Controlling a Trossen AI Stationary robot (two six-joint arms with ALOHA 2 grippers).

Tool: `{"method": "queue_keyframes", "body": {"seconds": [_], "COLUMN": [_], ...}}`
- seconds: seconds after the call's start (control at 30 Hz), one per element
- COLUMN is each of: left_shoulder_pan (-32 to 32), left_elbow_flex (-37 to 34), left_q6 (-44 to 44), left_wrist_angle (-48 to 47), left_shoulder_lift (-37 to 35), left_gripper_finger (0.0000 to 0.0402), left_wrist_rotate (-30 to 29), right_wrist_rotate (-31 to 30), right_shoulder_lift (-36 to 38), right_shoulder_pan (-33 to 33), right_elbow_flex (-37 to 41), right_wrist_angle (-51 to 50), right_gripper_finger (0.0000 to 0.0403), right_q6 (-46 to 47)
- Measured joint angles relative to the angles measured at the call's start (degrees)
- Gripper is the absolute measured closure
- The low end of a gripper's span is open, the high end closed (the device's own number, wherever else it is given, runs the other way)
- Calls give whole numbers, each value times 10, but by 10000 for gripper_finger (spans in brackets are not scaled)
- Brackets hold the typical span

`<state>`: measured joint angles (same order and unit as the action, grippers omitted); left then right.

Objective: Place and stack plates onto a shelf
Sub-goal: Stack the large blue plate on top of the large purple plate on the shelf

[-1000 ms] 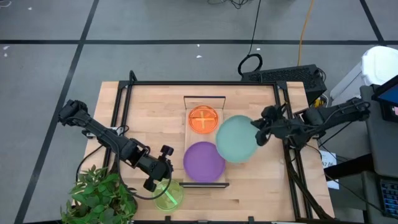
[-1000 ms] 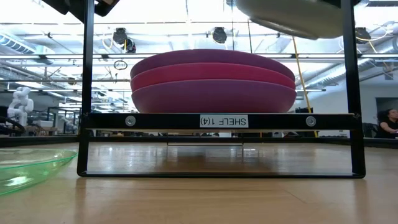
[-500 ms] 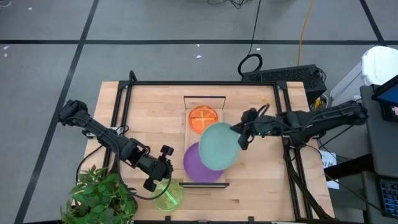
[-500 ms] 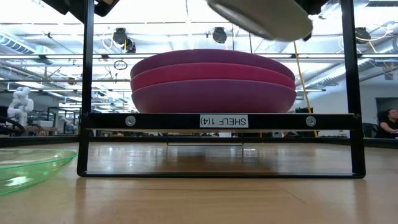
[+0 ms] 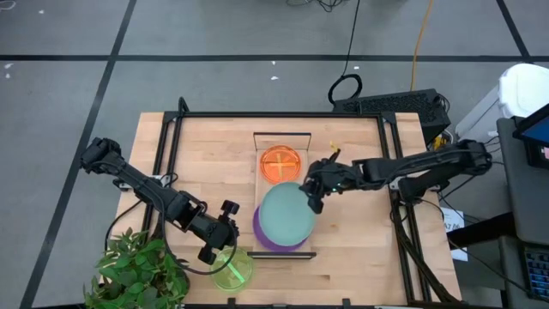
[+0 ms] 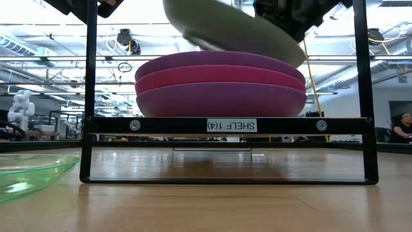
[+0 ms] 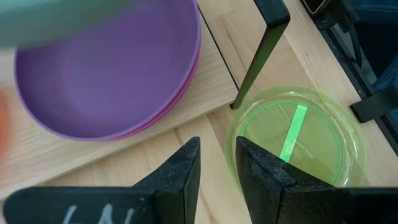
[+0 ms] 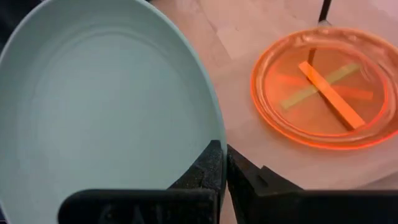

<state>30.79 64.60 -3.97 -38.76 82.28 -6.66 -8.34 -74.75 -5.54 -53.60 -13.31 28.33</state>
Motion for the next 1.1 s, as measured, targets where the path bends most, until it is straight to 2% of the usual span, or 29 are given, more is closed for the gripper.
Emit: {"method": "queue_keyframes", "body": {"seconds": [0.57, 1.1], "left_shoulder_pan": [0, 0], "left_elbow_flex": [0, 0], "left_q6": [-9, -9], "left_wrist_angle": [0, 0], "left_shoulder_lift": [0, 0], "left_gripper_finger": [293, 293], "left_wrist_rotate": [0, 0], "right_wrist_rotate": [56, 69], "right_shoulder_lift": [-57, -77], "right_shoulder_pan": [14, 14], "right_elbow_flex": [0, 0], "right_wrist_angle": [17, 21], "right_gripper_finger": [399, 399], "right_q6": [43, 57]}}
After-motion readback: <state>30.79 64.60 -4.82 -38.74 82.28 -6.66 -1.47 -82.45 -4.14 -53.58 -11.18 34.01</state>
